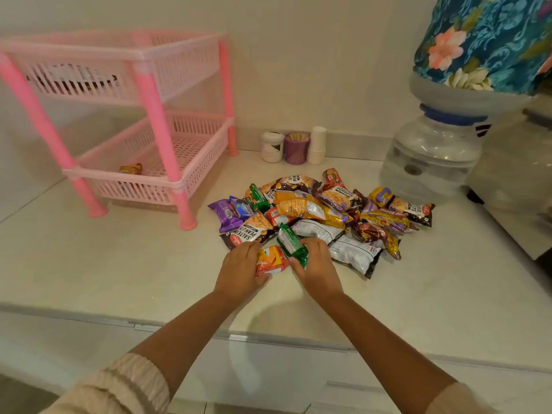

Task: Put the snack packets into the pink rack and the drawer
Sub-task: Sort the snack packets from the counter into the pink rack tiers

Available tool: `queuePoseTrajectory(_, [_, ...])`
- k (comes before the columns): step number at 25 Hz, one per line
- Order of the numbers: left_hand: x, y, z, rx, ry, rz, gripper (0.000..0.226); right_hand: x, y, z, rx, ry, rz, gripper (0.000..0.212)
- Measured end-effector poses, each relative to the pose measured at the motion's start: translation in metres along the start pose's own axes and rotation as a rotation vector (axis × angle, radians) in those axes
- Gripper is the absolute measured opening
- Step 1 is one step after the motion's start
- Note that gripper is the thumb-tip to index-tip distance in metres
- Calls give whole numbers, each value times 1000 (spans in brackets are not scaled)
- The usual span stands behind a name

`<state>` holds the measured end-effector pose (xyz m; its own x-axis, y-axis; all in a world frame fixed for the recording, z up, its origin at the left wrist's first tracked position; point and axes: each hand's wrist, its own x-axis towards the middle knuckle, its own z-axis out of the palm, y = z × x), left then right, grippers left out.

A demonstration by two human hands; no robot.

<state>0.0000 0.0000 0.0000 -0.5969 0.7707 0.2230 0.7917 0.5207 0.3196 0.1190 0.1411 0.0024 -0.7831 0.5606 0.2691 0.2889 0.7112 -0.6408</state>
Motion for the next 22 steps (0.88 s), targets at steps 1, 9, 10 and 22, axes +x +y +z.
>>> queuePoseTrajectory(1, [1,-5,1,-14,-27,-11,72,7,-1,2,15,7,29,44])
queuePoseTrajectory(9, [12,-16,6,192,-45,69,69,29,-2,18,52,-12,194,48])
queuePoseTrajectory(10, [15,-14,6,207,-44,73,69,32,-3,17,76,-28,229,51])
queuePoseTrajectory(22, [44,-31,-61,66,373,377,65,54,-56,-32,186,77,250,40])
